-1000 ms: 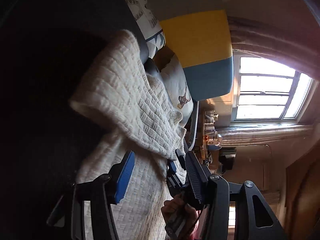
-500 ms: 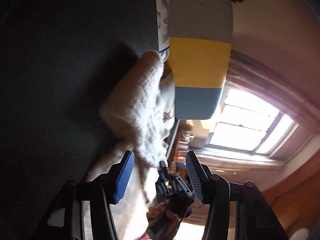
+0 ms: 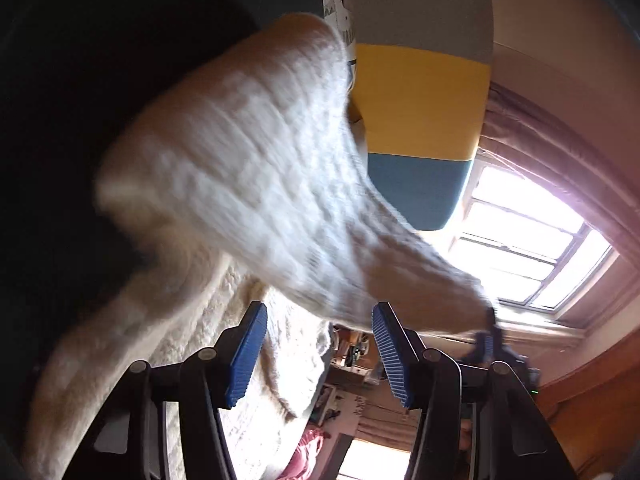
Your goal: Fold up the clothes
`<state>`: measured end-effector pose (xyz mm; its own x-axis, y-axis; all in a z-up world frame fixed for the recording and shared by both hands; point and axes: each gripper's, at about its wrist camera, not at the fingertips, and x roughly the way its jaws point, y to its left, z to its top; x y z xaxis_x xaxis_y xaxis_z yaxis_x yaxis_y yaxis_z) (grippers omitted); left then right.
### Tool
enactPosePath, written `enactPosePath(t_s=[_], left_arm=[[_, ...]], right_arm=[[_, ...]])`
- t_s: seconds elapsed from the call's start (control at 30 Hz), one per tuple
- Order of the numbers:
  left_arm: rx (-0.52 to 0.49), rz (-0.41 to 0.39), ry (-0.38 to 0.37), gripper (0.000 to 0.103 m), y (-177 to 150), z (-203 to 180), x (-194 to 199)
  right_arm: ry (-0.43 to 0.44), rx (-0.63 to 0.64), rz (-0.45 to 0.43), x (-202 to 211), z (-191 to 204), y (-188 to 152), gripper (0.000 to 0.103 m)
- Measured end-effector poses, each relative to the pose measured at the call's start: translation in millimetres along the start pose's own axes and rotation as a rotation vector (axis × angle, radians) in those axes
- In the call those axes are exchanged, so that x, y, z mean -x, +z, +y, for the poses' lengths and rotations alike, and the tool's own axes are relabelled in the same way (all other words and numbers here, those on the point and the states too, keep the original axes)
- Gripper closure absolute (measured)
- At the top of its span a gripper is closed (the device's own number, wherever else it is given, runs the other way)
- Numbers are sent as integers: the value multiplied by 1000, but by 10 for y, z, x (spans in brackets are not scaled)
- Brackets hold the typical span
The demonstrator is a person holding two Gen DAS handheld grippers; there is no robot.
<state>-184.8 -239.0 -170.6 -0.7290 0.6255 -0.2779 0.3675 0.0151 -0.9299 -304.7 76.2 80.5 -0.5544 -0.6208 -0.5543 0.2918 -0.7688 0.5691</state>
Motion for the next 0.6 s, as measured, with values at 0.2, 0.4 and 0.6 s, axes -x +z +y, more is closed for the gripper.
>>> enactPosePath(t_s=[0.2,0.4,0.6], left_arm=[[7,-57,54,48,170,-1,-99],[-52,-85,107,51,182,-66,-123],[-124,-108,164,54,163,-141,-140]], right_arm=[[33,75,-53,280,172,175,97],[3,6,-105,539,-293,170,97],[-92,-132,-105,669,-1111,-118,97]])
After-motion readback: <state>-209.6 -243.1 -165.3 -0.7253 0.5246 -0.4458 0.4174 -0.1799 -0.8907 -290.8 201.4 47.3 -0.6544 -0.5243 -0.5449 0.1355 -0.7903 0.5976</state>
